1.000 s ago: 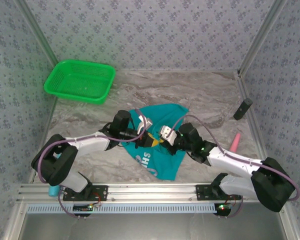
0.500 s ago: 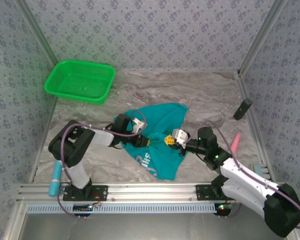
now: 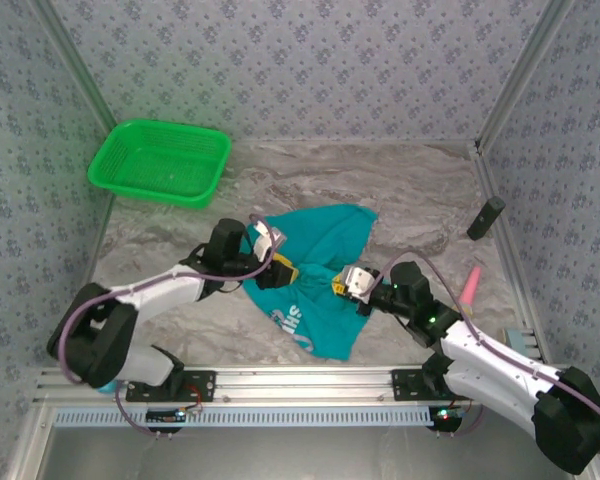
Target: Fold the inside-out t-shirt
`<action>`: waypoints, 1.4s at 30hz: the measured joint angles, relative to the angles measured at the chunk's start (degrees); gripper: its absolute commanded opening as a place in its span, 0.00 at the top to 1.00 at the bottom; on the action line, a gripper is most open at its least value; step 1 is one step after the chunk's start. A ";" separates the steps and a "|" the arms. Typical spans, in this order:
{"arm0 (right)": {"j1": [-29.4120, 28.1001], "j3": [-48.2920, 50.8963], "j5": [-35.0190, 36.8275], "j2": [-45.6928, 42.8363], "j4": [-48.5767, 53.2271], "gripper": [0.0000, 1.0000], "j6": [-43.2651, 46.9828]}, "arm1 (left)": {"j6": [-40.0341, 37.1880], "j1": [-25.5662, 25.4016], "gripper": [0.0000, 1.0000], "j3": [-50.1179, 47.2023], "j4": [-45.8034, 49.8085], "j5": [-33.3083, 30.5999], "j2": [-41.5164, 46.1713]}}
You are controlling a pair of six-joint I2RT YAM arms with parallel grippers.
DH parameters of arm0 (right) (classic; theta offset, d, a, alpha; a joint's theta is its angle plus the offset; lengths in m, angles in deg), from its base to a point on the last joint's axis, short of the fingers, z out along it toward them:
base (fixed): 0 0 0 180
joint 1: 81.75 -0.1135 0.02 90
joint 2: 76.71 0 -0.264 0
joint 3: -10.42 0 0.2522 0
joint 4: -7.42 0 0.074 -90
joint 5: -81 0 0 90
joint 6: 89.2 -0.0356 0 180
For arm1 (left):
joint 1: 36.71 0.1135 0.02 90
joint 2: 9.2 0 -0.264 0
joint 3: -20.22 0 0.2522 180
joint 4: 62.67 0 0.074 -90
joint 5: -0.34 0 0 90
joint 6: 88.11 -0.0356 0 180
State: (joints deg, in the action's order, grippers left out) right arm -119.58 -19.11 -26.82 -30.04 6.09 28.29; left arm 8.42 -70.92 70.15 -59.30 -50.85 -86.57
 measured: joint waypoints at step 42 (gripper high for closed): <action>-9.92 -13.77 10.56 11.26 13.31 1.00 7.67 | 5.66 -3.28 0.90 2.45 -2.78 9.84 -2.25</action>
State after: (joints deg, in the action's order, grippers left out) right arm -129.50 -32.88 -16.27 -18.78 19.40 35.96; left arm 14.08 -74.20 72.59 -62.07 -41.02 -88.82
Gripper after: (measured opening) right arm 0.066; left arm 0.074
